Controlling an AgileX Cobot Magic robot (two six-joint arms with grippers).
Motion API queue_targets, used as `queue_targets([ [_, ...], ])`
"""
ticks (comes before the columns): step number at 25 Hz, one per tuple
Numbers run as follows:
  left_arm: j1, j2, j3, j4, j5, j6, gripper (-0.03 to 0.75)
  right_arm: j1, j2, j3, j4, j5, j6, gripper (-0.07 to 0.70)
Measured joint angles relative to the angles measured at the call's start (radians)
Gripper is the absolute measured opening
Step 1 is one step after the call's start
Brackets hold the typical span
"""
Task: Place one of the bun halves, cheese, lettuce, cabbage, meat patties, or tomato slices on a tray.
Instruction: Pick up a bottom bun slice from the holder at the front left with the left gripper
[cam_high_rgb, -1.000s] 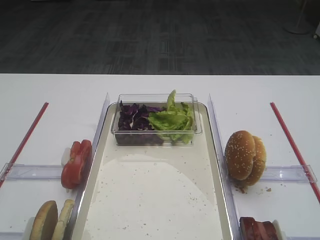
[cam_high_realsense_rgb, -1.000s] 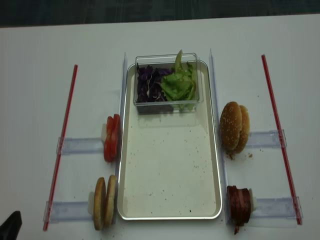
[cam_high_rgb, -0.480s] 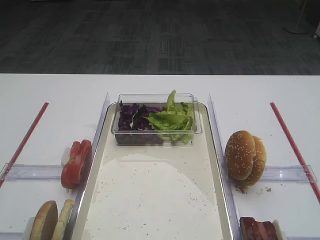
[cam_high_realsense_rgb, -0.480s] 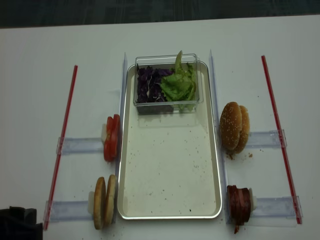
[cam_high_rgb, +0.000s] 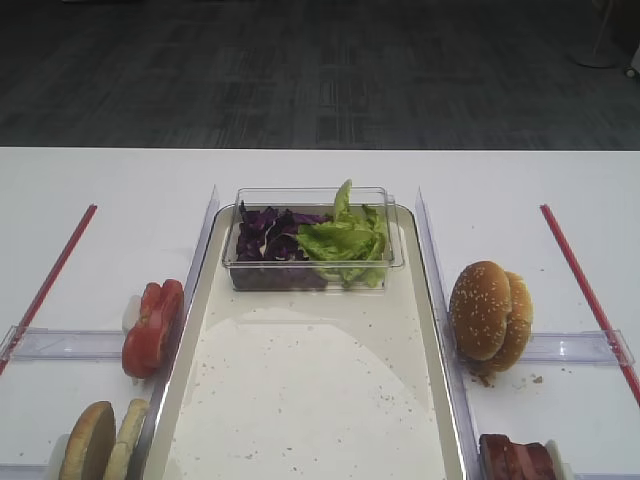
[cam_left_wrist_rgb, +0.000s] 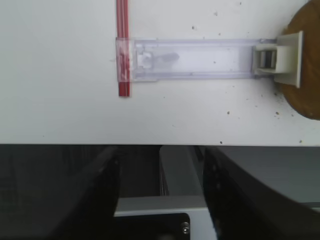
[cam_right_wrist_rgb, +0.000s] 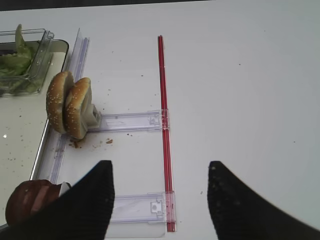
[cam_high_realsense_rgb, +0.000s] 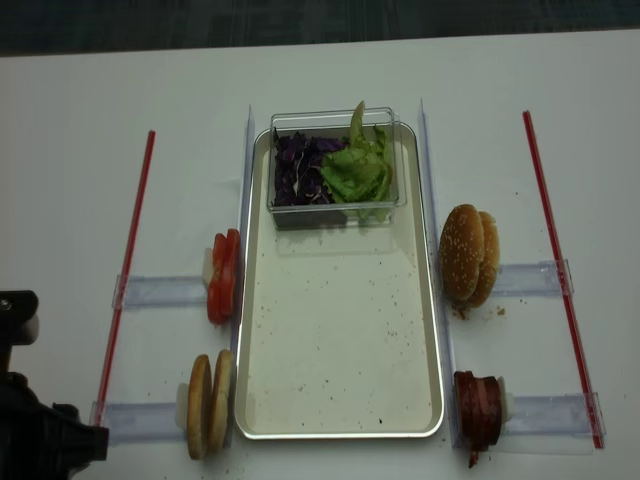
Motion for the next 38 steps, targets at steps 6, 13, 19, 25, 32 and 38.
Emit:
queue_targets([
  [6,0.000,0.083,0.000,0.000,-0.010,0.000,0.347,0.000,0.000,0.000,0.000,0.000,0.000,0.445],
  [13,0.000,0.102,0.000,0.000,-0.015,0.000,0.347,0.000,0.000,0.000,0.000,0.000,0.000,0.445],
  [19,0.000,0.104,0.000,0.000,-0.015,0.000,0.347,0.000,0.000,0.000,0.000,0.000,-0.002,0.445],
  [25,0.000,0.104,0.000,0.014,-0.015,0.000,0.347,0.000,0.000,0.000,0.000,0.000,-0.002,0.445],
  [32,0.000,0.104,0.000,0.016,-0.015,-0.002,0.347,0.000,0.000,0.000,0.000,0.000,-0.002,0.445],
  [38,0.000,0.138,-0.022,0.020,-0.035,-0.002,0.347,0.000,0.000,0.000,0.000,0.000,-0.002,0.445],
])
